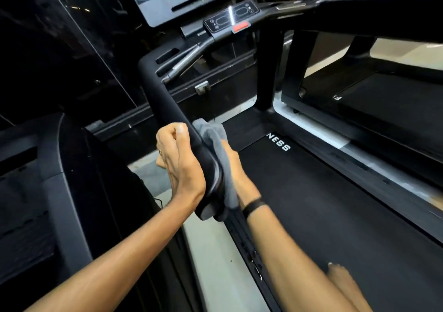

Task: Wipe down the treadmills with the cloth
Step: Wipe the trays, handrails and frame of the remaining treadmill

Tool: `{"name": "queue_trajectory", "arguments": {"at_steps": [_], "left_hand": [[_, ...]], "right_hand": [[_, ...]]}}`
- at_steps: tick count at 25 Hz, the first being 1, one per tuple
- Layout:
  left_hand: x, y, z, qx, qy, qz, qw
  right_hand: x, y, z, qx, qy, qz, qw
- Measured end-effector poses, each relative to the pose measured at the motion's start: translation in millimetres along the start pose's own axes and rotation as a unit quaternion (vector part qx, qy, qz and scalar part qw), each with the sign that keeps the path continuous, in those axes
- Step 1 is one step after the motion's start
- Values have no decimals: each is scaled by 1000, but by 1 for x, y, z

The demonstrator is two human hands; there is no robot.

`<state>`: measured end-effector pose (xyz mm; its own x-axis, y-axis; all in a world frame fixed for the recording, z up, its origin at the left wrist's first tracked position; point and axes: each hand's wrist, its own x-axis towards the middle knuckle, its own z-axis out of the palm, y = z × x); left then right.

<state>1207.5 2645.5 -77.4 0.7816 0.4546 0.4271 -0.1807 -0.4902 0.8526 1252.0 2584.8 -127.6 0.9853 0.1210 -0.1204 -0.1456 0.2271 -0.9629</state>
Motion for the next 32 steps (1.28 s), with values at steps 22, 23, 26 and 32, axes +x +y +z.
{"name": "queue_trajectory", "arguments": {"at_steps": [22, 23, 26, 32], "left_hand": [[78, -16, 20, 210, -124, -51, 968], [74, -12, 18, 196, -131, -67, 970], [69, -13, 10, 196, -123, -84, 969], [77, -5, 18, 206, -125, -143, 960]], "right_hand": [[-18, 30, -16, 2, -55, -29, 998], [-15, 13, -15, 11, -90, -67, 994], [58, -22, 5, -36, -175, -95, 979], [92, 16, 12, 4, -133, 263, 955]]}}
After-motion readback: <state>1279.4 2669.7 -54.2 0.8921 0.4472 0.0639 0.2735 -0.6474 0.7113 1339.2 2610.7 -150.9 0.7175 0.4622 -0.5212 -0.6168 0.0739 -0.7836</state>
